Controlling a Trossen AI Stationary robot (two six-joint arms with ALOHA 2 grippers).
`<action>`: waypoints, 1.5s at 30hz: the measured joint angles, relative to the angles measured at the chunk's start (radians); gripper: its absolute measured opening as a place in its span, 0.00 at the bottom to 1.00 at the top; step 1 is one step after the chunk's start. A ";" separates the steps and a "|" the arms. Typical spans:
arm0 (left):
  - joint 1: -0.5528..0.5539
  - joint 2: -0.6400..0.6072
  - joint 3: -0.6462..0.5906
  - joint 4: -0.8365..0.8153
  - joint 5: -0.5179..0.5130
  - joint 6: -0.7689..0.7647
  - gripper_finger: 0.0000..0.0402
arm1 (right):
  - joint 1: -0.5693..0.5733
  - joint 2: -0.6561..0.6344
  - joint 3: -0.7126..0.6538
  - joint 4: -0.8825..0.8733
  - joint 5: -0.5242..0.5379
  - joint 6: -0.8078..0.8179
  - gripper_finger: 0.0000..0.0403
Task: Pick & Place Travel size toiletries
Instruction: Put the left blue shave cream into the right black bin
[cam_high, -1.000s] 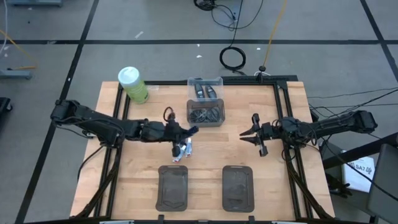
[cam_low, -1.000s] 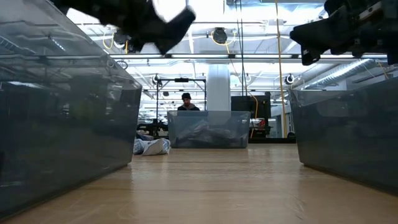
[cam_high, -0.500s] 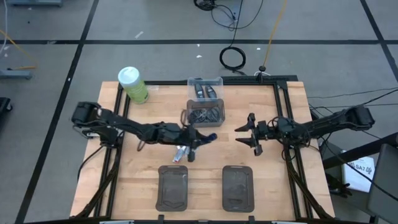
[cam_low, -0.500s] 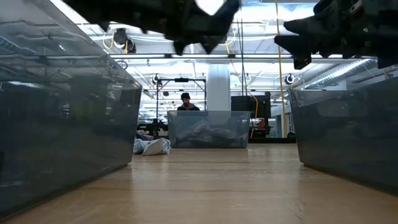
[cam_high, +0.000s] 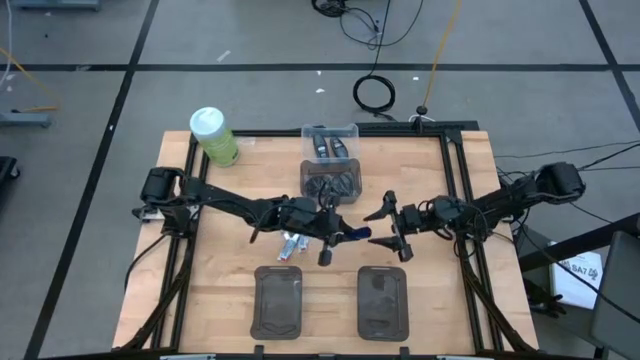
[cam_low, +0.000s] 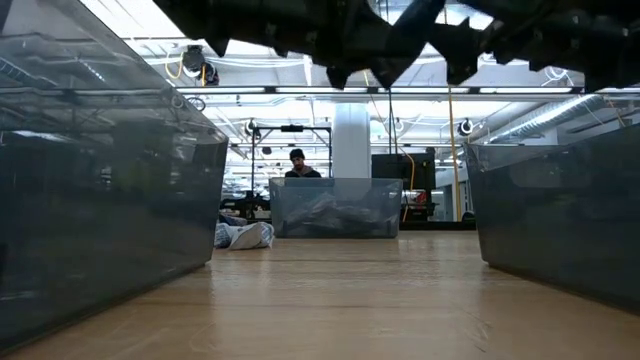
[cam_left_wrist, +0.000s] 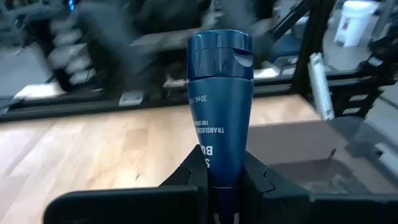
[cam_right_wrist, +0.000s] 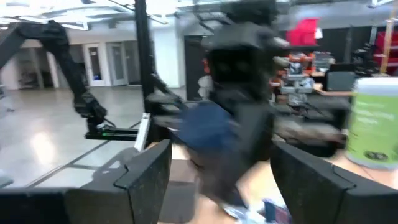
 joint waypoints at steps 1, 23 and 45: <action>0.002 0.001 -0.001 -0.005 -0.004 0.000 0.08 | 0.009 0.007 0.006 0.003 -0.001 -0.008 0.65; 0.005 0.002 -0.002 -0.011 -0.006 -0.029 0.04 | 0.034 0.089 0.067 -0.003 0.052 -0.072 0.46; 0.008 -0.067 -0.004 -0.098 0.002 -0.173 0.45 | 0.034 0.083 0.065 -0.024 0.044 -0.118 0.31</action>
